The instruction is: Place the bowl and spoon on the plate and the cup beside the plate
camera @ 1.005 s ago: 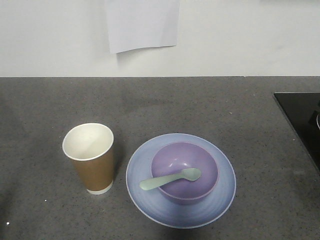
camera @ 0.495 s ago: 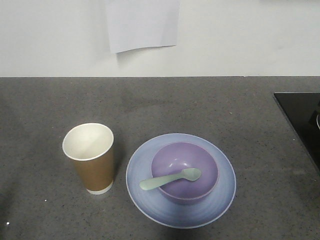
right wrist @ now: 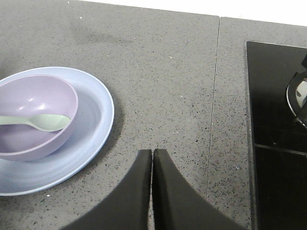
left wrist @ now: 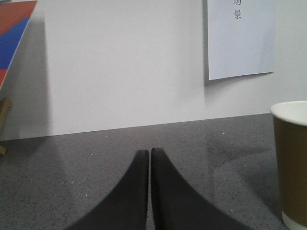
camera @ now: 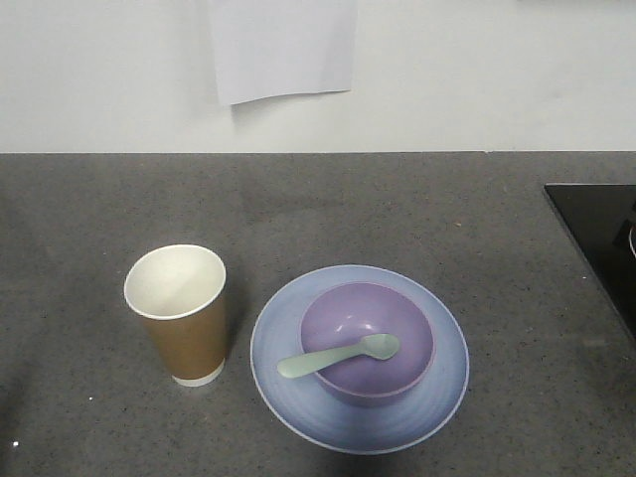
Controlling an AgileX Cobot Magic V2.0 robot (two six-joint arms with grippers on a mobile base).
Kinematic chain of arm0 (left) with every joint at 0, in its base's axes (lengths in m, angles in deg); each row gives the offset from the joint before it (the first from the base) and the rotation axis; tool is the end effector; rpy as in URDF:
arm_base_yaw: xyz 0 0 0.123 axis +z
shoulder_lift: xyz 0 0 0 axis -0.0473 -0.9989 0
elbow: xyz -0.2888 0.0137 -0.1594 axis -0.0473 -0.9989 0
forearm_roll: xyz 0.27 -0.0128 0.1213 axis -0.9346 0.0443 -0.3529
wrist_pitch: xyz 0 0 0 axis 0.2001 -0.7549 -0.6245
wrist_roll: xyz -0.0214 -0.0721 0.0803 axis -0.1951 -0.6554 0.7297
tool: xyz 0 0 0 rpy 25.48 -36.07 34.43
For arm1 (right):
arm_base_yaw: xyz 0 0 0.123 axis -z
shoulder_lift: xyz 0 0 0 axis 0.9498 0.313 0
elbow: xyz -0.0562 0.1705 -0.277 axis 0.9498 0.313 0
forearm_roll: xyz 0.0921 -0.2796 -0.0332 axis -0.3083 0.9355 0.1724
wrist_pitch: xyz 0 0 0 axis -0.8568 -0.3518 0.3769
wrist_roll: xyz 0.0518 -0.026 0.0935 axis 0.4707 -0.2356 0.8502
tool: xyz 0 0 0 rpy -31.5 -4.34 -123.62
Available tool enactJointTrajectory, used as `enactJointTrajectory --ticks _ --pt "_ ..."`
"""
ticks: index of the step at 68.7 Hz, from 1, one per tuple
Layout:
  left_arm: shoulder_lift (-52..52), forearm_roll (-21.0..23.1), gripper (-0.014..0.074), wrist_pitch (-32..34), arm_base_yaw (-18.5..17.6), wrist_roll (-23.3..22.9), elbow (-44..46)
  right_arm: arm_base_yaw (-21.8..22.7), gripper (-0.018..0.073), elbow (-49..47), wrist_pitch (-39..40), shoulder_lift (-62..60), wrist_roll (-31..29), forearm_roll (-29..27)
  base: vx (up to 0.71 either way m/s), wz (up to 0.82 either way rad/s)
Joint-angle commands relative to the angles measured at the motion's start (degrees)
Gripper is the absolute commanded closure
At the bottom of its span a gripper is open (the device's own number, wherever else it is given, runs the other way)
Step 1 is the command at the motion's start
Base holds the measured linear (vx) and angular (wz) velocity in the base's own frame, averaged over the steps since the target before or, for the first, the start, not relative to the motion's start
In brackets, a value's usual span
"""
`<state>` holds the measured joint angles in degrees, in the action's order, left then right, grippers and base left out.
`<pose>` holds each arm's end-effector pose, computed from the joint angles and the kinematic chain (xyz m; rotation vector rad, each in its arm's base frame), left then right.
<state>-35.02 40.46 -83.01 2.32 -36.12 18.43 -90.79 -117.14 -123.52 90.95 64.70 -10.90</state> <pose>0.0750 -0.0005 0.2071 0.0143 1.4820 0.0040 0.0995 0.0174 0.3539 -0.1823 2.0698 0.0952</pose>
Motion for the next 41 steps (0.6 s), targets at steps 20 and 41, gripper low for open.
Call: enactJointTrajectory --ticks 20,41 --pt "0.87 0.16 0.0603 4.34 0.19 -0.63 0.49 1.36 0.057 -0.02 5.7 0.35 -0.6 0.87 0.0 0.0" --pt "0.87 0.16 0.0603 4.34 0.19 -0.63 0.49 9.74 0.057 13.9 26.25 -7.79 -1.73 -3.78 0.0 0.0"
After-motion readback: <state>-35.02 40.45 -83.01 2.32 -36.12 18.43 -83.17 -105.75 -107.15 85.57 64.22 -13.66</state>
